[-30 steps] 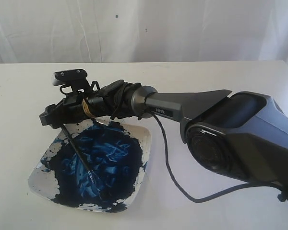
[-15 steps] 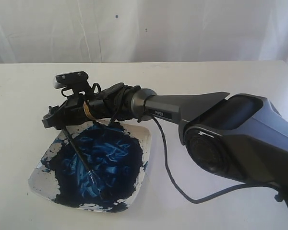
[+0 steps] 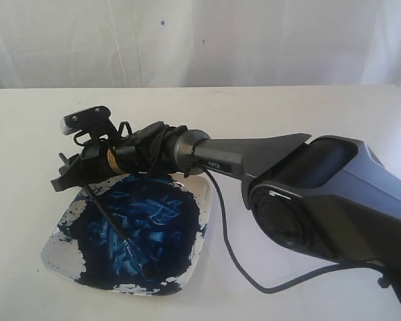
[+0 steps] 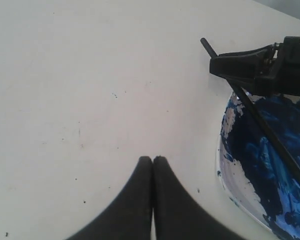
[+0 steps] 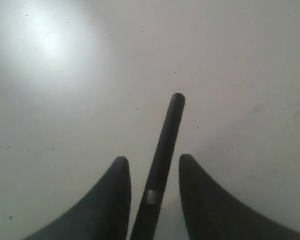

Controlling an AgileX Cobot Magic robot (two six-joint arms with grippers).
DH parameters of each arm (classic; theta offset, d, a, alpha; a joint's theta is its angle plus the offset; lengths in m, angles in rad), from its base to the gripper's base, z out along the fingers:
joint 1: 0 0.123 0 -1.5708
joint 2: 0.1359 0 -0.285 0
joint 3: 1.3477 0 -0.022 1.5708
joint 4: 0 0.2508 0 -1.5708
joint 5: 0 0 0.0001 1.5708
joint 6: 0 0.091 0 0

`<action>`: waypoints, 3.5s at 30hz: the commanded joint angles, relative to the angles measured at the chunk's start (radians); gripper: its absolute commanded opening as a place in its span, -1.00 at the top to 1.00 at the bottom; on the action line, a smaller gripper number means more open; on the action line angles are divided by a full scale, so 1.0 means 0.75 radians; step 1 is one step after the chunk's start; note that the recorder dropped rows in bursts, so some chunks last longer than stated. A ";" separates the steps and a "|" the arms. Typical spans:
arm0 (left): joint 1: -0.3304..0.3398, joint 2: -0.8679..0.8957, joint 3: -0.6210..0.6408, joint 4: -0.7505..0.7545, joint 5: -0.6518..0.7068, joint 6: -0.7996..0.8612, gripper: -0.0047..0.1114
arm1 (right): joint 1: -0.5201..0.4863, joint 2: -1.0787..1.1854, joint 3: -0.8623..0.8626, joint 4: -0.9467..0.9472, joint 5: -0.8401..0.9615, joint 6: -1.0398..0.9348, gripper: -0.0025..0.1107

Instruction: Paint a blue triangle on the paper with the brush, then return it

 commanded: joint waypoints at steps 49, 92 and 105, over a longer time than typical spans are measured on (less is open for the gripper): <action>0.001 0.008 -0.008 0.012 -0.006 0.002 0.92 | -0.081 -0.225 -0.032 -0.010 -0.231 0.065 0.96; 0.001 0.008 -0.008 0.012 -0.006 0.002 0.92 | -0.054 -0.014 -0.027 0.110 -0.045 -0.050 0.58; 0.001 0.008 -0.008 0.011 -0.011 0.002 0.92 | -0.070 -0.066 -0.032 0.062 -0.089 -0.002 0.01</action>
